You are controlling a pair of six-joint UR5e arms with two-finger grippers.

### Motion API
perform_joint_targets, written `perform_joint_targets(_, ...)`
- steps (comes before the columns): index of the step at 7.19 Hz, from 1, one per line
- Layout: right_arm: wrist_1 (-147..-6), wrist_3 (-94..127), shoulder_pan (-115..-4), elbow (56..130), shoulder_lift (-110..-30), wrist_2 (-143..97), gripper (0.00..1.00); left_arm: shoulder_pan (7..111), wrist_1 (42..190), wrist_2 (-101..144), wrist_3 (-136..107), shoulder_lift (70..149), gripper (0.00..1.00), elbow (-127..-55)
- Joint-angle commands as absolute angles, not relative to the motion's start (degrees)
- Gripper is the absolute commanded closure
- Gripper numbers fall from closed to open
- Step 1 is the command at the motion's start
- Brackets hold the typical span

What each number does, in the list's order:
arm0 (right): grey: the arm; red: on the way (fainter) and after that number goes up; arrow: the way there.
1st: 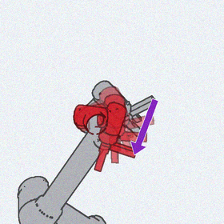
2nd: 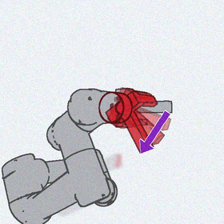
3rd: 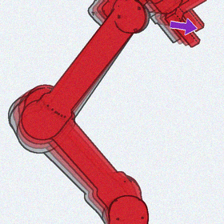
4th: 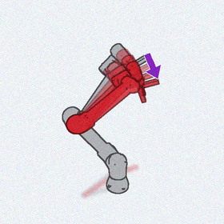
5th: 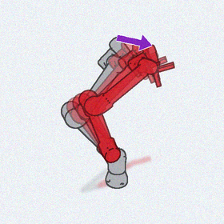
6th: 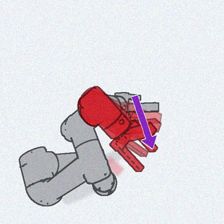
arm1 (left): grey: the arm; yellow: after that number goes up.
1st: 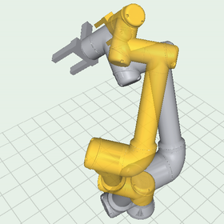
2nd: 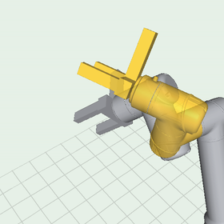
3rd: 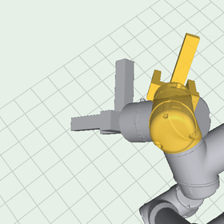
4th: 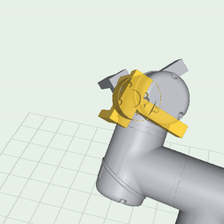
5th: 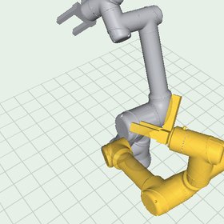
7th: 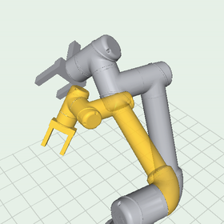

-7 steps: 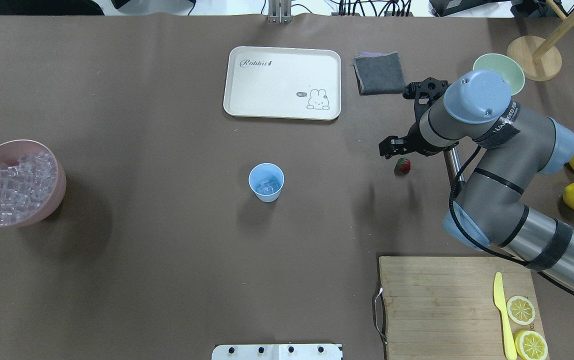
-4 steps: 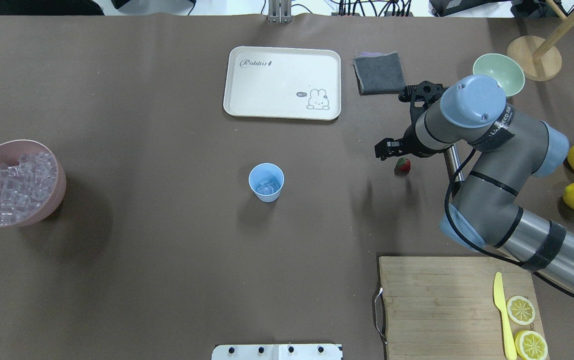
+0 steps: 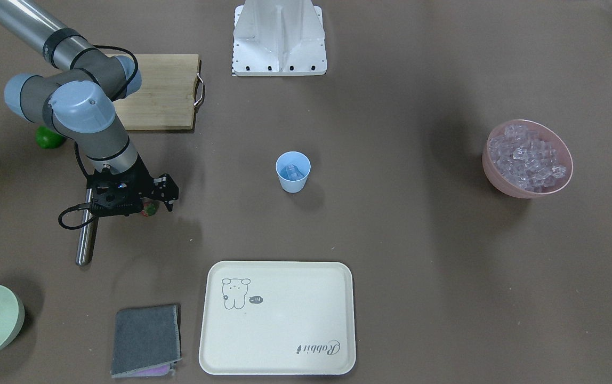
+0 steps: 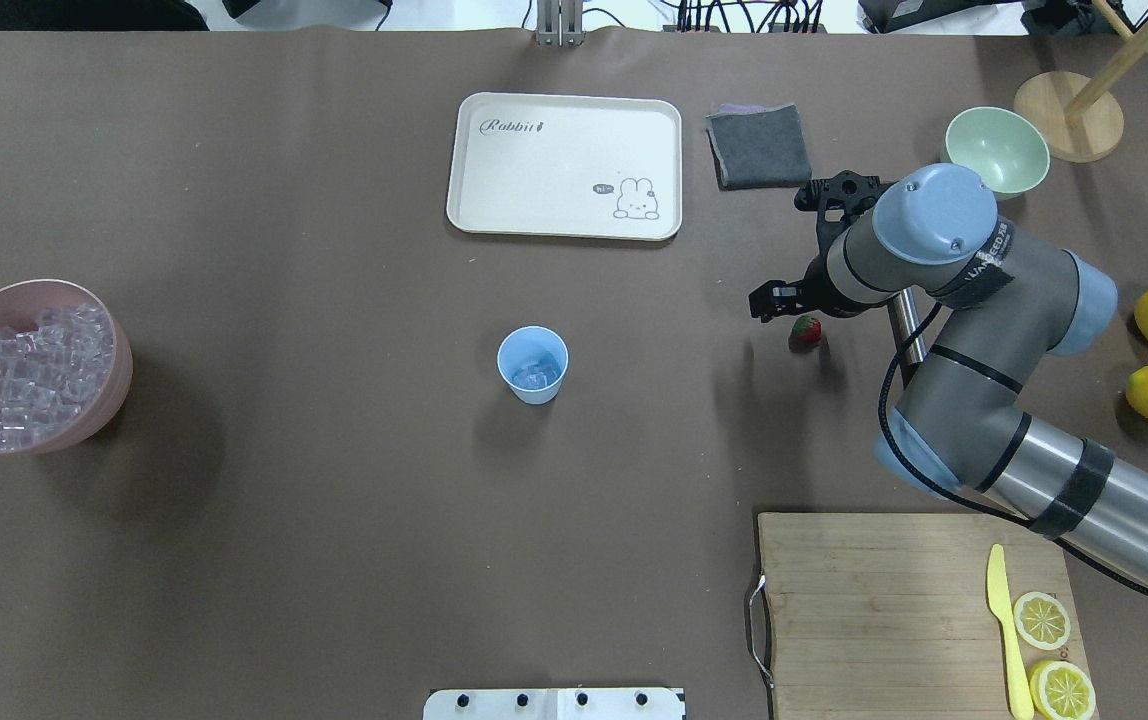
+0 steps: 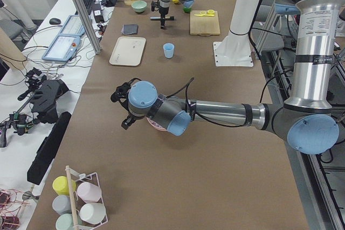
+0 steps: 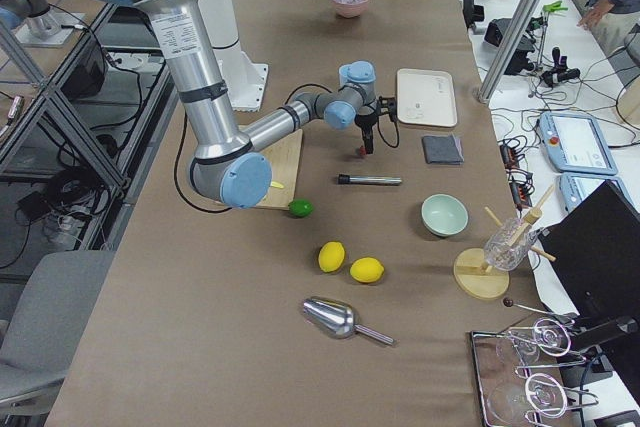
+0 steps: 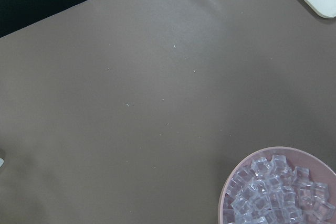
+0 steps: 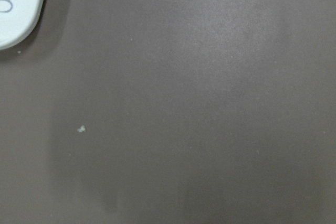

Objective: Mash ice and strawberries in cup
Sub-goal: 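Lower the right gripper and close it on the strawberry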

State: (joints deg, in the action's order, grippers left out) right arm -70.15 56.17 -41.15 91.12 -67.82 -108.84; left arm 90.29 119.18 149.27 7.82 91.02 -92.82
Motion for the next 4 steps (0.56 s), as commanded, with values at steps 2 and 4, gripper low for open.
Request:
perform_joint_targets(2,-70.0,56.0,-41.1,89.9,-67.2,-108.7,0.1,90.2,119.1,149.2,7.8,91.4,0.03,-92.6)
perform_joint_targets(4,-70.0,56.0,-40.6,89.1,-67.1,-108.7,0.14,90.3,119.0,148.0,7.7,91.6,0.03,-92.7)
